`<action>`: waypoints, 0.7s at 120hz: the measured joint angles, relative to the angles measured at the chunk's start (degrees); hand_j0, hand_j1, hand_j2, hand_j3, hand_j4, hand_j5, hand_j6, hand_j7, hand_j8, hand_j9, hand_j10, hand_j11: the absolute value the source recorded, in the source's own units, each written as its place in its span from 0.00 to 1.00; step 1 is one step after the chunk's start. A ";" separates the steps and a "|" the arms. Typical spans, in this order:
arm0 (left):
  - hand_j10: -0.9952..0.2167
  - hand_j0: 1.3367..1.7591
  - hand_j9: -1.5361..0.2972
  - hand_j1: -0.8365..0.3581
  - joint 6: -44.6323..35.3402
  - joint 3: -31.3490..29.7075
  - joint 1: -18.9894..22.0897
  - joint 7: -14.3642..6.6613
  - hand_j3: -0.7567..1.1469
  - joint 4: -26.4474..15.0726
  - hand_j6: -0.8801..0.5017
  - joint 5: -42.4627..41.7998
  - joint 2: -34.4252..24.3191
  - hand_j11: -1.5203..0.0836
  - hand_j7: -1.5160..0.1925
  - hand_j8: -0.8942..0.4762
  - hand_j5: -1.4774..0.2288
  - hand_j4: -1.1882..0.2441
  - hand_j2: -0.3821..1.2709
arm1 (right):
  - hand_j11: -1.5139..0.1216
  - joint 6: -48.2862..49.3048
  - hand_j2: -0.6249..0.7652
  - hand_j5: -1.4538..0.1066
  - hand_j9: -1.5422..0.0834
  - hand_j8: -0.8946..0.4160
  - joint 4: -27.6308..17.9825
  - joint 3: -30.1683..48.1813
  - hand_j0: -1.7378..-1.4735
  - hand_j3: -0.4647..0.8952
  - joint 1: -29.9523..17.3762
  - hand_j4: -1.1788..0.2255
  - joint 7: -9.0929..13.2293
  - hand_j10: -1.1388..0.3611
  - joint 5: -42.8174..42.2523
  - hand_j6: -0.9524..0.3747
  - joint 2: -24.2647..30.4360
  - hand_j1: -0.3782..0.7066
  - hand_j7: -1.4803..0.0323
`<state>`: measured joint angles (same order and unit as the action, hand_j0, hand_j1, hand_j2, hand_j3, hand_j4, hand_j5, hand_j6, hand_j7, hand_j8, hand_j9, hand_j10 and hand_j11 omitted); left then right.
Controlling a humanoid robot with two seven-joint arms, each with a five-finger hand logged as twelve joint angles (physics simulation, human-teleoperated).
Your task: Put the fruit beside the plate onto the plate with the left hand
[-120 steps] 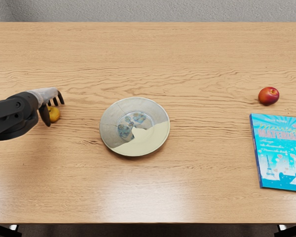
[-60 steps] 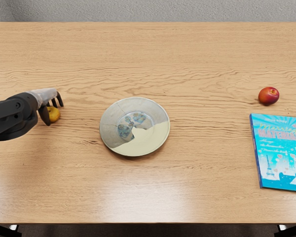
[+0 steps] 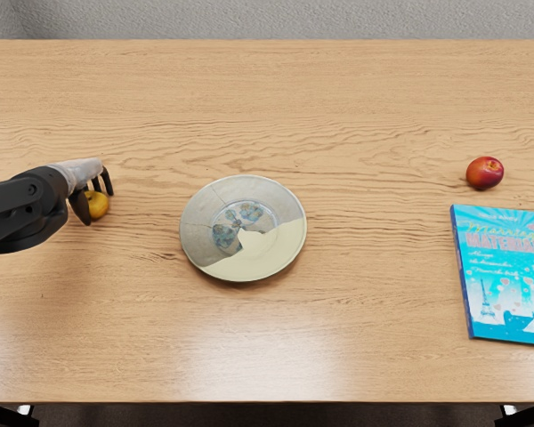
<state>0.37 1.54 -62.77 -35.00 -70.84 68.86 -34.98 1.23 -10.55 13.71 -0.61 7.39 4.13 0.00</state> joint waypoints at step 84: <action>0.31 0.76 0.39 0.46 0.16 0.03 -0.07 0.00 0.40 0.09 0.30 -0.36 -0.09 0.44 0.41 0.30 0.38 0.40 0.39 | 0.90 0.00 0.45 0.91 0.93 0.66 0.00 -0.02 0.30 0.34 -0.03 0.82 -0.01 0.74 0.00 0.70 0.00 0.06 0.96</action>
<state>0.52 1.57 -62.84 -35.00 -70.75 68.51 -35.07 1.23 -10.55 13.70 -0.64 7.38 4.13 0.00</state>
